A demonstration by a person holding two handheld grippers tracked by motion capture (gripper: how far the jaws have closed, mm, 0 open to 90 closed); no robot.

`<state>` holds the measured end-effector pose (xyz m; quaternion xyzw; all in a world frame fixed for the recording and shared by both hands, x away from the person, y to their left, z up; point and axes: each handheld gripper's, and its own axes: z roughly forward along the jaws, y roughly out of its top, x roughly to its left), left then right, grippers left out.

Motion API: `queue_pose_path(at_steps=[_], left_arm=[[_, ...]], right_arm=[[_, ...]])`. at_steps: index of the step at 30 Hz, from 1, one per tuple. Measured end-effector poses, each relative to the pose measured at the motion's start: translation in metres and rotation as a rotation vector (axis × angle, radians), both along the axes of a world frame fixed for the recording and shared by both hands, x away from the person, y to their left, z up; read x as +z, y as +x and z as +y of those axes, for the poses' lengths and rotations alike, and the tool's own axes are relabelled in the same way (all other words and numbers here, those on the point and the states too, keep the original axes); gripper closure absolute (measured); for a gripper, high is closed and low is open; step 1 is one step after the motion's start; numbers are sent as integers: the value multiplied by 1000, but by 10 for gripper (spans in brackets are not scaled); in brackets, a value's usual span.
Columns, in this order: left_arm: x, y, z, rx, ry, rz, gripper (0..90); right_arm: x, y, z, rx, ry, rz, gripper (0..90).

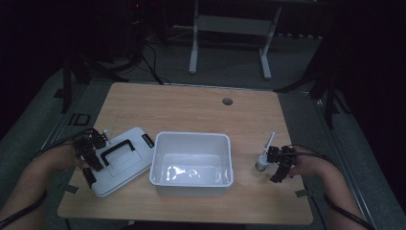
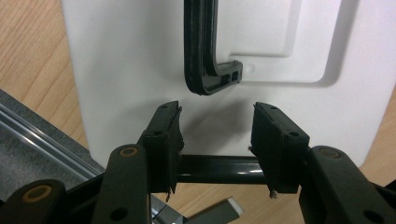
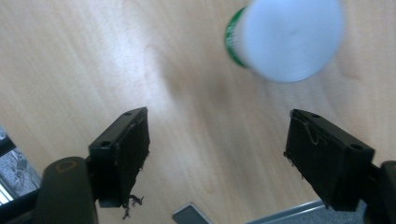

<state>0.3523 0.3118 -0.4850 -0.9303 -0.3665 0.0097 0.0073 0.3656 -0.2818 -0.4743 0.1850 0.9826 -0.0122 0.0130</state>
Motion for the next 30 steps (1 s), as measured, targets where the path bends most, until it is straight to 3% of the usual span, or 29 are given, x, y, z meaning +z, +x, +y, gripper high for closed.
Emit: queue_pose_path(at_steps=[8, 12, 18, 30], left_arm=[[3, 0, -1, -3, -2, 0, 516], [4, 1, -3, -8, 2, 2, 514], [5, 1, -4, -12, 0, 0, 510], [1, 1, -4, -16, 0, 11, 510]], right_arm=[[1, 15, 8, -1, 9, -7, 257], [0, 20, 16, 24, 14, -26, 297], [-3, 28, 19, 18, 28, -47, 334], [-9, 32, 29, 65, 12, -43, 471]])
